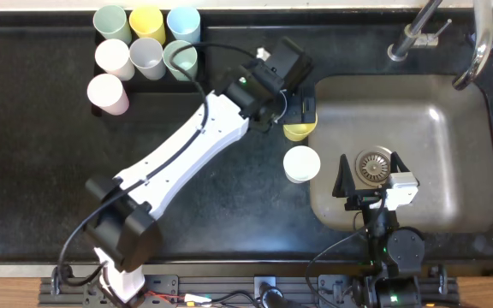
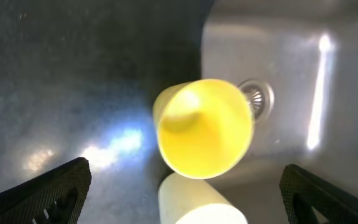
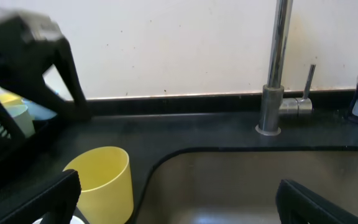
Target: Store Cups
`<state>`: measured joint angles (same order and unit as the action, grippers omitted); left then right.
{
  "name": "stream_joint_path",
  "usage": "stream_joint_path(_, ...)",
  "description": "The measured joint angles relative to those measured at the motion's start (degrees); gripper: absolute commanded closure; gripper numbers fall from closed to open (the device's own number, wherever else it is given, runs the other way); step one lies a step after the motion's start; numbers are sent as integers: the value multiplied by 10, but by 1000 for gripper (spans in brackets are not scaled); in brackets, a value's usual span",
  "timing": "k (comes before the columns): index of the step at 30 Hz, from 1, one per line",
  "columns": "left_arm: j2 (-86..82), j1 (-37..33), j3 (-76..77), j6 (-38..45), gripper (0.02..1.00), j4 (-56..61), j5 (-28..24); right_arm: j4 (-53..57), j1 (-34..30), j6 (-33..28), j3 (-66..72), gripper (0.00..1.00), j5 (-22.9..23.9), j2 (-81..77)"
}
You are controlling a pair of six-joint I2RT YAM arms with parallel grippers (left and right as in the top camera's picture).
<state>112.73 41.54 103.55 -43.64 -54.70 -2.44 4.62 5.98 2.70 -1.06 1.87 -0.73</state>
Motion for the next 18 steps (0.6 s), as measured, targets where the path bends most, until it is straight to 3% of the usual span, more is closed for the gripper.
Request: stream_joint_path(18, 71, -6, 0, -12, 18, -12, -15, 0, 0, 0, 0, 5, 0, 0)
